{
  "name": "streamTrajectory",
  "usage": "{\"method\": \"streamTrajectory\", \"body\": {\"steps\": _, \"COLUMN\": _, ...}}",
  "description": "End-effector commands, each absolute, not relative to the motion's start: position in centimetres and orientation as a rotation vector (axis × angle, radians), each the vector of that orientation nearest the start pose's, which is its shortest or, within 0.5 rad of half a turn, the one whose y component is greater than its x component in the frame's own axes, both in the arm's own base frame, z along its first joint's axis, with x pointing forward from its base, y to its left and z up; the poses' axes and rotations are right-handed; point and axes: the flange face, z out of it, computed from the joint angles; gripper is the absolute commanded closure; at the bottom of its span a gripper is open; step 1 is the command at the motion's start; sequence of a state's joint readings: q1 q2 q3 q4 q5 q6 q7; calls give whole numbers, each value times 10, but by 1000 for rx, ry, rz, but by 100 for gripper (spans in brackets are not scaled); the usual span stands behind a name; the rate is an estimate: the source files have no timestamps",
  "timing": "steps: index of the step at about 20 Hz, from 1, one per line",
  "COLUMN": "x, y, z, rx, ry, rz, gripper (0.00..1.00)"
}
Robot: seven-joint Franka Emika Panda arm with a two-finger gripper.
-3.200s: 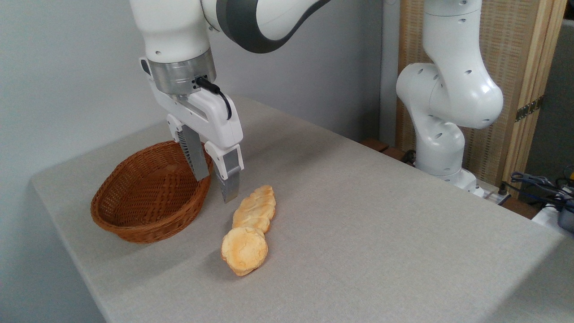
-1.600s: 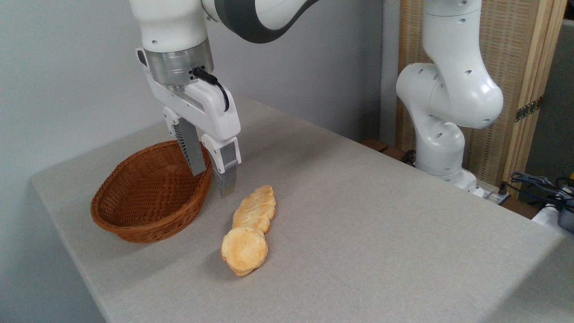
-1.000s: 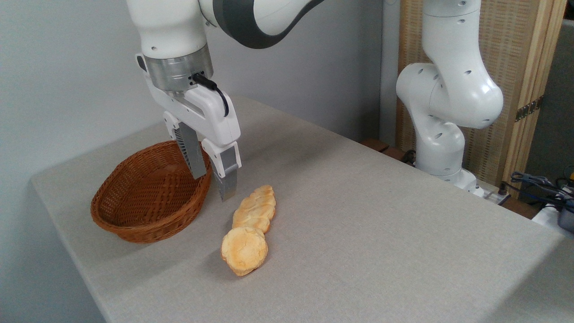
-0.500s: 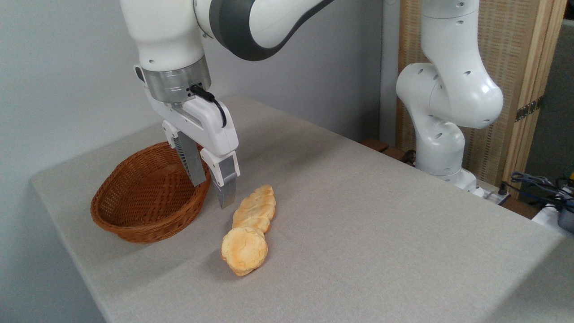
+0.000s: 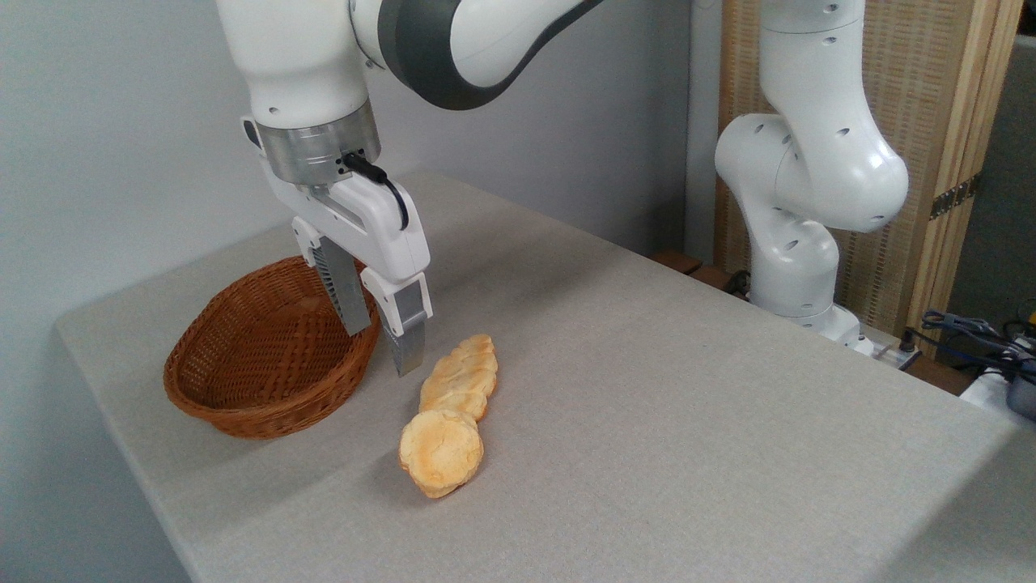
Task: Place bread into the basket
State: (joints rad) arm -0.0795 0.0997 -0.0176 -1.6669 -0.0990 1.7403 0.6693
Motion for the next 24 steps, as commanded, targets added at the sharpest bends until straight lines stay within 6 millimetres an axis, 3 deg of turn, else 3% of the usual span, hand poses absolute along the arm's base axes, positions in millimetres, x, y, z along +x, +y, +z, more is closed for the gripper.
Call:
{"method": "streamTrajectory", "body": {"steps": 1, "x": 592, "y": -58, "z": 542, "rx": -3032, "ry": 1202, "rz": -55, "gripper": 0}}
{"method": "streamTrajectory", "body": {"steps": 13, "x": 581, "y": -38, "z": 568, "rx": -3048, "ry": 1146, "rz": -86, "gripper": 0}}
{"method": "streamTrajectory", "body": {"steps": 17, "x": 579, "y": -46, "z": 549, "rx": -3040, "ry": 1184, "rz": -34, "gripper": 0}}
{"method": "streamTrajectory", "body": {"steps": 21, "x": 583, "y": -45, "z": 508, "rx": -3027, "ry": 1154, "rz": -106, "gripper": 0}}
{"method": "streamTrajectory", "body": {"steps": 24, "x": 584, "y": -37, "z": 488, "rx": -3022, "ry": 1125, "rz": -128, "gripper": 0}}
